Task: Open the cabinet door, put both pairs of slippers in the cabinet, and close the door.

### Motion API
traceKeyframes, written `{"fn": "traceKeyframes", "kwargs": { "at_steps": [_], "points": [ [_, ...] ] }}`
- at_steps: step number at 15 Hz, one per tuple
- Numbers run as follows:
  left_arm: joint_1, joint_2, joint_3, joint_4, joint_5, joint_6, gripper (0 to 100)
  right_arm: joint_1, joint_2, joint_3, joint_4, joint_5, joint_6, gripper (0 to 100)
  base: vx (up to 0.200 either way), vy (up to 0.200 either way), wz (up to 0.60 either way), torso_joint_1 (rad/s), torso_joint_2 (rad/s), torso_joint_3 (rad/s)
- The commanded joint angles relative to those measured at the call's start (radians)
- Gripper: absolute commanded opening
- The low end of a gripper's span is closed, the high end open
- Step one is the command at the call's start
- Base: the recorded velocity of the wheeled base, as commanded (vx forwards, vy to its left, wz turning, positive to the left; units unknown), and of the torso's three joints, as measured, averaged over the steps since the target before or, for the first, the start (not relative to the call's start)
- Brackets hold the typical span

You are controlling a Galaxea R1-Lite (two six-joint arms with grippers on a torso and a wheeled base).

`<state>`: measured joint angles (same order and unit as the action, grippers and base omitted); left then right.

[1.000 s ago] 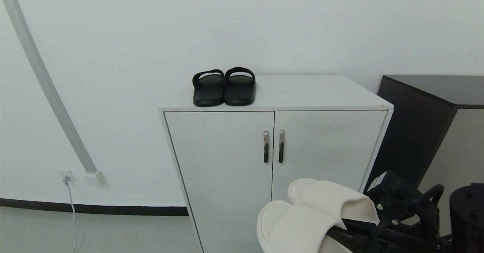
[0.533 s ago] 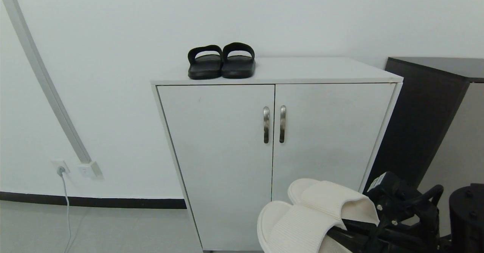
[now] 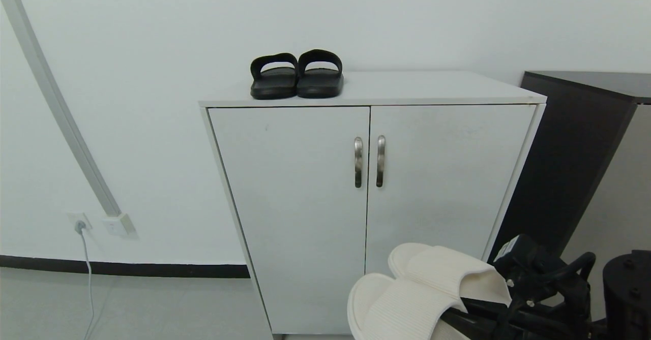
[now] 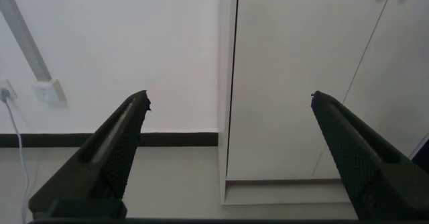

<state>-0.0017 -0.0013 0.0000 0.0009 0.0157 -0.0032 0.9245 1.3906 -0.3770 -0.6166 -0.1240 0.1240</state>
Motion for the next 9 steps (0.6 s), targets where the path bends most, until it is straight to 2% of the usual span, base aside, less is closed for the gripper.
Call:
{"fn": "traceKeyframes", "kwargs": {
  "at_steps": [1,3,5,6,7,8,9],
  "points": [
    [0.000,0.001,0.000,0.001,0.001,0.002,100,0.001,0.001,0.004,0.000,0.000,0.000,0,0.000,0.000,0.00,0.000,0.00,0.000],
    [0.000,0.001,0.000,0.001,0.006,0.003,100,0.001,-0.002,0.003,-0.002,-0.003,0.000,0,0.000,0.000,0.00,0.000,0.00,0.000],
    [0.000,0.026,-0.009,-0.001,0.007,-0.003,100,0.001,-0.007,0.004,-0.002,-0.006,-0.001,0,0.000,0.000,0.00,-0.027,0.14,0.139],
    [-0.001,0.061,-0.078,-0.009,0.001,-0.041,100,0.001,-0.010,0.006,-0.002,-0.003,-0.011,0,0.000,0.000,0.00,-0.002,0.06,0.061],
    [-0.011,0.136,-0.199,-0.009,-0.011,-0.158,100,-0.001,-0.012,0.009,-0.002,-0.002,-0.017,0,0.000,0.000,0.00,0.000,0.00,0.000],
    [-0.018,0.219,-0.278,-0.009,-0.045,-0.195,100,0.001,-0.010,0.009,-0.002,0.000,-0.020,0,0.000,0.000,0.00,0.000,0.00,0.000],
    [-0.029,0.308,-0.301,-0.012,-0.131,-0.189,100,0.001,-0.009,0.009,-0.002,0.000,-0.023,0,0.000,0.000,0.00,0.000,0.00,0.000]
  ]
}}
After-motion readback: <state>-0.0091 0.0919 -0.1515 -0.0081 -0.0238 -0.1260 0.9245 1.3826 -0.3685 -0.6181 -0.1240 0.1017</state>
